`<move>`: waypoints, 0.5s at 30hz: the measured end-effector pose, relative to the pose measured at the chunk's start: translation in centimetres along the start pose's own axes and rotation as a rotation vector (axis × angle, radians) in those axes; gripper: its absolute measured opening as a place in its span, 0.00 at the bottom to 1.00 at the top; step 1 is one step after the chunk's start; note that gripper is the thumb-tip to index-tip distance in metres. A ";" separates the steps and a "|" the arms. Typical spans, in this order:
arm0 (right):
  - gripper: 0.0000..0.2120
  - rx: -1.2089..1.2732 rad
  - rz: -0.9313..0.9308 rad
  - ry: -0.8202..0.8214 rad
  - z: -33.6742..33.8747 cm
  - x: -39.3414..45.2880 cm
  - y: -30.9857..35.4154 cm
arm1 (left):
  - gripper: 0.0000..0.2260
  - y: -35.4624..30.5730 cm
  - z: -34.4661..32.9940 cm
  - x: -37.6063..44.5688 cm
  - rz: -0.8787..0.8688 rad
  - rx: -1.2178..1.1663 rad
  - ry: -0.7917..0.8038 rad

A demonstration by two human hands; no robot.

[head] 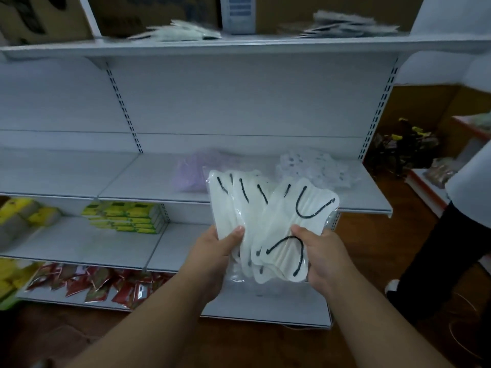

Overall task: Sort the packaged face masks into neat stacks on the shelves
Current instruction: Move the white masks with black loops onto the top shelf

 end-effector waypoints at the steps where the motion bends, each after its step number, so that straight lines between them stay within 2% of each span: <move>1: 0.09 -0.003 0.012 0.027 -1.0 0.0 0.3 | 0.10 -0.6 0.7 0.2 -0.008 -0.011 -0.005; 4: 0.13 -0.015 0.071 0.137 -5.5 -0.5 1.6 | 0.10 -3.7 3.3 1.1 -0.083 -0.009 -0.024; 9: 0.14 -0.110 0.261 0.201 -15.0 -1.8 5.7 | 0.08 -12.0 9.3 2.2 -0.289 0.111 -0.101; 15: 0.07 -0.107 0.507 0.183 -26.5 -3.3 11.7 | 0.07 -24.2 15.8 1.8 -0.519 0.097 -0.139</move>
Point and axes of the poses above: each hand's wrist, its own x-axis towards the middle knuckle, its own z-axis out of the back of the hand, y = z × x, the point moved 7 cm from there along x, towards the middle knuckle, and after that the axes turned 7 degrees about x, right-handed, at the moved point
